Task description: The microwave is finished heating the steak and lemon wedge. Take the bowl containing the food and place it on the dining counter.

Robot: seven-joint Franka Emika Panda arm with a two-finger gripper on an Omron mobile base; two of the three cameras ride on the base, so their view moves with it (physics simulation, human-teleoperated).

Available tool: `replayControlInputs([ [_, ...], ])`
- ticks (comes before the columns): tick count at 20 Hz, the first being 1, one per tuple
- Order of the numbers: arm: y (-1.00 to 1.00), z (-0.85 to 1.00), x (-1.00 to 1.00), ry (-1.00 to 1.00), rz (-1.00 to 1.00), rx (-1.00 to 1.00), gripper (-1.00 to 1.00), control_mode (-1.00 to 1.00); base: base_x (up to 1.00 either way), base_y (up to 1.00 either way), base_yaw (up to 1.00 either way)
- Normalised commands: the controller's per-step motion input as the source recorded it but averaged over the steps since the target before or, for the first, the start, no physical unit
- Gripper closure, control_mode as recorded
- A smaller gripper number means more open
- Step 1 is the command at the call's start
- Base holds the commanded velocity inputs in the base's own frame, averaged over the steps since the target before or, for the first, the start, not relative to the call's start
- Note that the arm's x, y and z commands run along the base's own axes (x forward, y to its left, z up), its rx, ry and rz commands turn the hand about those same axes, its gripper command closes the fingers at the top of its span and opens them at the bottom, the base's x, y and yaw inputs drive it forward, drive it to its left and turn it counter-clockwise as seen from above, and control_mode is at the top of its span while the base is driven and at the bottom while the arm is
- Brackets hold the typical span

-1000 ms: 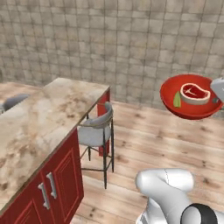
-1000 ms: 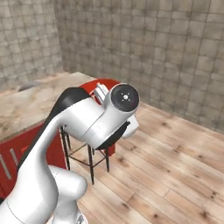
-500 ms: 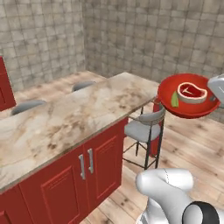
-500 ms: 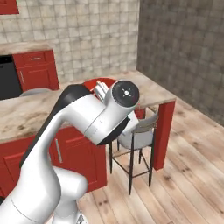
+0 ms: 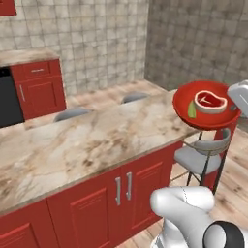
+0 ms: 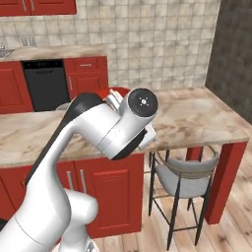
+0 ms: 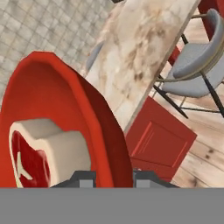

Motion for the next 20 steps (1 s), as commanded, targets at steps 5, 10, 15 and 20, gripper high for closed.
replayControlInputs([
  [5,0.0,0.0,0.0,0.0,0.0,0.0,1.0,1.0,0.47,0.02,0.33],
  [10,0.0,0.0,0.0,0.0,0.0,0.0,1.0,1.0,0.56,-0.02,0.22],
  [15,0.0,0.0,0.0,0.0,0.0,0.0,1.0,1.0,0.71,0.0,0.01],
  [20,0.0,-0.08,0.24,0.05,0.01,0.0,1.0,-1.0,0.4,0.0,0.0],
])
